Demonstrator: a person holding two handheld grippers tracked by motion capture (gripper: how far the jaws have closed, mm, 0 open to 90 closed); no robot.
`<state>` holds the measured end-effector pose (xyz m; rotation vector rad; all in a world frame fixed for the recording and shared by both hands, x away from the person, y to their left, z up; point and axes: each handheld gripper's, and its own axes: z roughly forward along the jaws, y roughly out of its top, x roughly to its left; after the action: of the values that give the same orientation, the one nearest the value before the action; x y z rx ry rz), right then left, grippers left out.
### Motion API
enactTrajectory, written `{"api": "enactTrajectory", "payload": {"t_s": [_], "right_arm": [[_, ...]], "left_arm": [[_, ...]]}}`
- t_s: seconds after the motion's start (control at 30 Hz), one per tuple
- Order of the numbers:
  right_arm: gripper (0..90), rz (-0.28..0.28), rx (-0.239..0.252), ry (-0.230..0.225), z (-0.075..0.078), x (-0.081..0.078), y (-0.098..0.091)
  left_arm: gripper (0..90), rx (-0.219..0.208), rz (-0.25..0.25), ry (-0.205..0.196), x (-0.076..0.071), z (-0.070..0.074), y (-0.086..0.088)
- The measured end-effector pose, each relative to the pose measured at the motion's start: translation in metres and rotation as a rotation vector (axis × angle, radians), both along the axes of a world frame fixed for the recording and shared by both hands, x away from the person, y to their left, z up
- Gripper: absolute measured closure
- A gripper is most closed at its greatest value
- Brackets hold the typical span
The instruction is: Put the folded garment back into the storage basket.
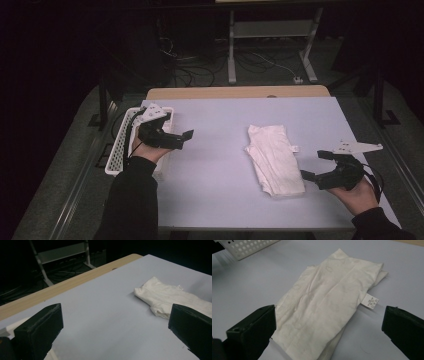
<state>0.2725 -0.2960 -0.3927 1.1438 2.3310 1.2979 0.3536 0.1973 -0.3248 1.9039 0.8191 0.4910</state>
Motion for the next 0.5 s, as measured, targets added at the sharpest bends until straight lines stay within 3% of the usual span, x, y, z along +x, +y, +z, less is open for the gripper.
{"api": "enactTrajectory", "payload": {"t_s": [0.13,0.17,0.5], "right_arm": [[0.0,0.005,-0.002,0.004,-0.001,0.000,0.001],[0.0,0.014,-0.009,0.011,-0.003,0.001,0.003],[0.0,0.022,-0.014,0.033,-0.008,0.002,0.004]], "left_arm": [[0.0,0.001,-0.004,-0.001,0.002,0.001,-0.002],[0.0,0.013,-0.023,0.007,0.009,0.002,-0.014],[0.0,0.000,-0.054,0.010,0.024,0.004,-0.037]]}}
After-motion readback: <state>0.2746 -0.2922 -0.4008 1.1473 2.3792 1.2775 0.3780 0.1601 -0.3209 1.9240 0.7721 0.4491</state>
